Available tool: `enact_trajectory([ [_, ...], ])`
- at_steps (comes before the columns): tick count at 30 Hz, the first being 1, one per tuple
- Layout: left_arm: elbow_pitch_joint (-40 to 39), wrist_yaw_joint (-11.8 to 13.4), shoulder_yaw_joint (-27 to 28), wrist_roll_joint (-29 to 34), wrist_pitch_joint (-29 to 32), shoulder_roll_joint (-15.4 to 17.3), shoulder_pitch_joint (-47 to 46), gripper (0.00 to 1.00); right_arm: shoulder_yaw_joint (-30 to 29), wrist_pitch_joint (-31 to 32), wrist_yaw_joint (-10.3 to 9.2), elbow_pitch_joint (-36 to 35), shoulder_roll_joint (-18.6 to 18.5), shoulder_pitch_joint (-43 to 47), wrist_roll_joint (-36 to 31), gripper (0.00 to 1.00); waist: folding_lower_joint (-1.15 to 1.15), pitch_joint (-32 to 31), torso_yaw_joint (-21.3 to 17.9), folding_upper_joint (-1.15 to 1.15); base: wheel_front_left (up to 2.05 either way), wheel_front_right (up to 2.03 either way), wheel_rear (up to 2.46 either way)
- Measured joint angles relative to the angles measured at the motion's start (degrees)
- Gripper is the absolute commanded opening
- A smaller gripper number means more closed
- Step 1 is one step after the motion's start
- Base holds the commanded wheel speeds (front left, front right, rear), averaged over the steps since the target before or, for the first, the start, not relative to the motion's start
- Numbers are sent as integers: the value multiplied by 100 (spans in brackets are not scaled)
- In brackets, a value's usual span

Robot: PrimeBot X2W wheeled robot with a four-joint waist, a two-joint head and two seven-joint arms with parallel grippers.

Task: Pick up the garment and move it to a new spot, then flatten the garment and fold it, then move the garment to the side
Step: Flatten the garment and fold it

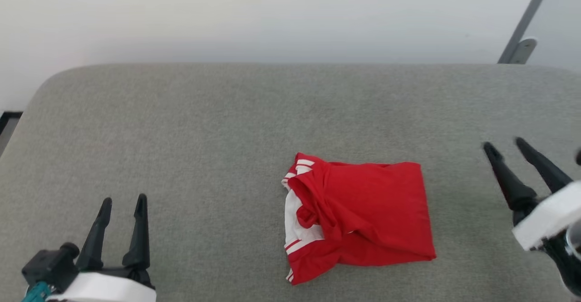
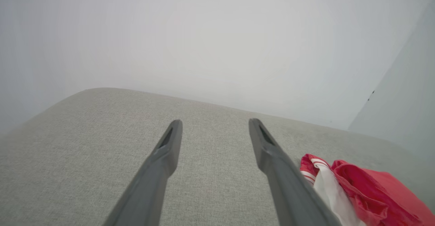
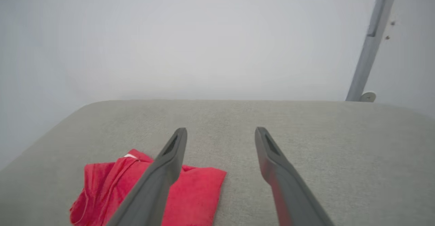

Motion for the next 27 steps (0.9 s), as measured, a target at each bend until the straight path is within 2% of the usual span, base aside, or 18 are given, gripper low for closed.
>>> enact_trajectory([
  [8, -90, 0, 92, 86, 0, 21, 278, 100, -143, -1194, -1, 276, 212, 606, -438, 100, 0, -289, -198, 0, 0, 0, 0],
  [15, -136, 0, 182, 185, 0, -26, 451, 100, -29, -2043, -1, 594, 336, 929, -603, 100, 0, -431, -295, 0, 0, 0, 0],
  [20, -169, 0, 201, 247, 0, -88, 555, 100, 42, -2454, -1, 840, 397, 1044, -679, 100, 0, -511, -328, 0, 0, 0, 0],
  [27, -191, 0, 210, 308, 0, -180, 666, 100, 157, -2714, -1, 1109, 476, 1180, -701, 100, 0, -581, -361, 0, 0, 0, 0],
])
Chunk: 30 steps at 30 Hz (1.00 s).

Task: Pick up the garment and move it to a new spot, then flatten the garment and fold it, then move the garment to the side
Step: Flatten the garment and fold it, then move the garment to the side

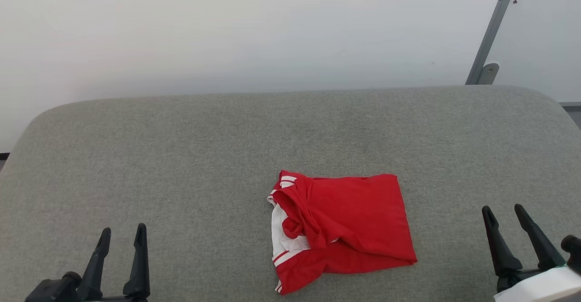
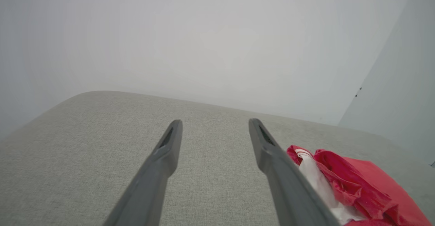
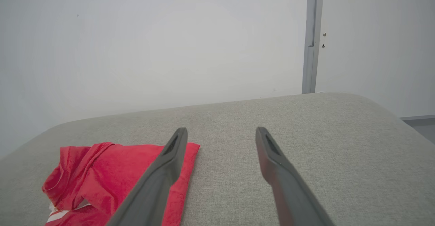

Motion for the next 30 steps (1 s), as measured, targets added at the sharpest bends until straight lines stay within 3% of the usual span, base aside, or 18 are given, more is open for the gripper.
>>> enact_trajectory([
  [23, 67, 0, -74, 216, 0, 0, -23, 100, -37, -119, 0, 94, 170, 102, -175, 100, 0, 21, 22, 0, 0, 0, 0],
  [30, 78, 0, -107, 238, 0, -14, -66, 100, 214, 29, 0, 263, 45, -130, -40, 100, 0, 57, 76, 0, 0, 0, 0],
])
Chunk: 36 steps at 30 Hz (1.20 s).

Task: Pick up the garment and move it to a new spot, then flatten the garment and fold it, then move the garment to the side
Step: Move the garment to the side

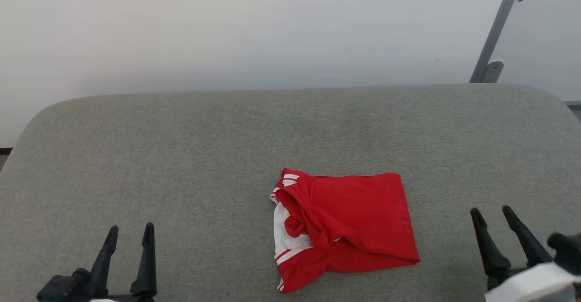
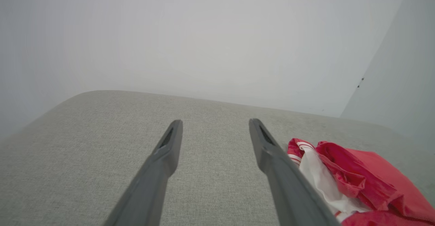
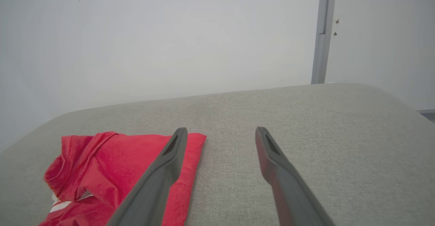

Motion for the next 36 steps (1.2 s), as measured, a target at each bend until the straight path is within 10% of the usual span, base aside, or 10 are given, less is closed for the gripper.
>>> enact_trajectory([
  [23, 108, 0, -581, -20, 0, -9, -516, 100, 1630, 3565, 0, 572, -1379, -1867, 1413, 100, 0, 676, 764, -2, 0, 0, 0],
  [36, 199, 0, -820, -78, 0, -85, -1067, 100, 2160, 5400, 0, 1083, -1323, -2756, 1965, 100, 0, 1415, 1122, -1, 0, 0, 0],
])
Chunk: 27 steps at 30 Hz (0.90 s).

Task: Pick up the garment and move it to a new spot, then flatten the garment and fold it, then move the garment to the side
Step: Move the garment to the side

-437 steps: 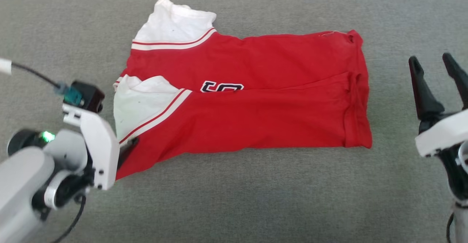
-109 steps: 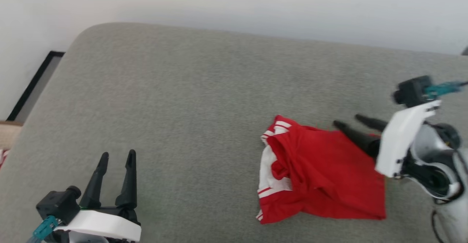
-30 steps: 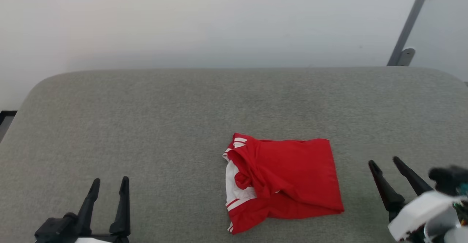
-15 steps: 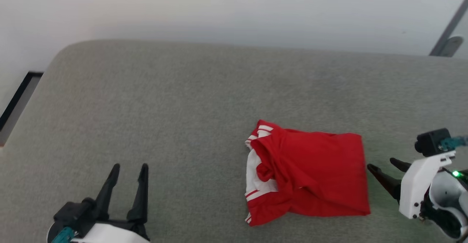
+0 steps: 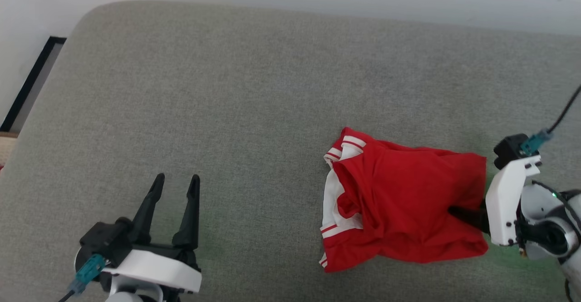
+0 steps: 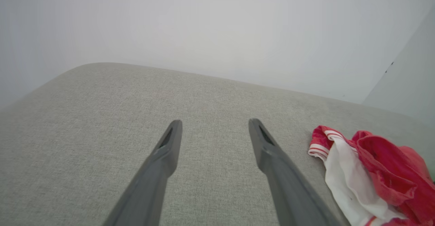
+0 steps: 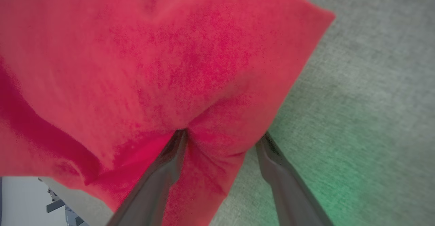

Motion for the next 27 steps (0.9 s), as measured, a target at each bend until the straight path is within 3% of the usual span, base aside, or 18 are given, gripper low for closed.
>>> enact_trajectory([
  [4, 49, 0, -70, -18, 0, -45, -144, 100, 169, 341, -2, 168, 64, -257, 81, 100, 0, 131, 64, 1, 0, 0, 0],
  [5, 52, 0, -74, -35, 0, -49, -176, 100, 174, 397, -3, 190, 64, -292, 147, 31, 0, 151, 77, 1, 0, 0, 0],
  [6, 58, 0, -69, -42, 0, -49, -196, 100, 200, 420, -9, 167, 46, -312, 181, 0, 0, 169, 83, 1, 0, 0, 0],
  [13, -12, 0, 74, -93, -1, -30, -270, 100, 260, 263, 7, -166, -135, -443, 288, 0, 0, 208, -81, 1, 0, 0, 0],
  [27, -259, 0, -460, -75, 0, 224, -905, 100, -146, -48, 1, -521, -1150, -956, 9, 0, 0, 400, -847, 0, 0, 0, 0],
])
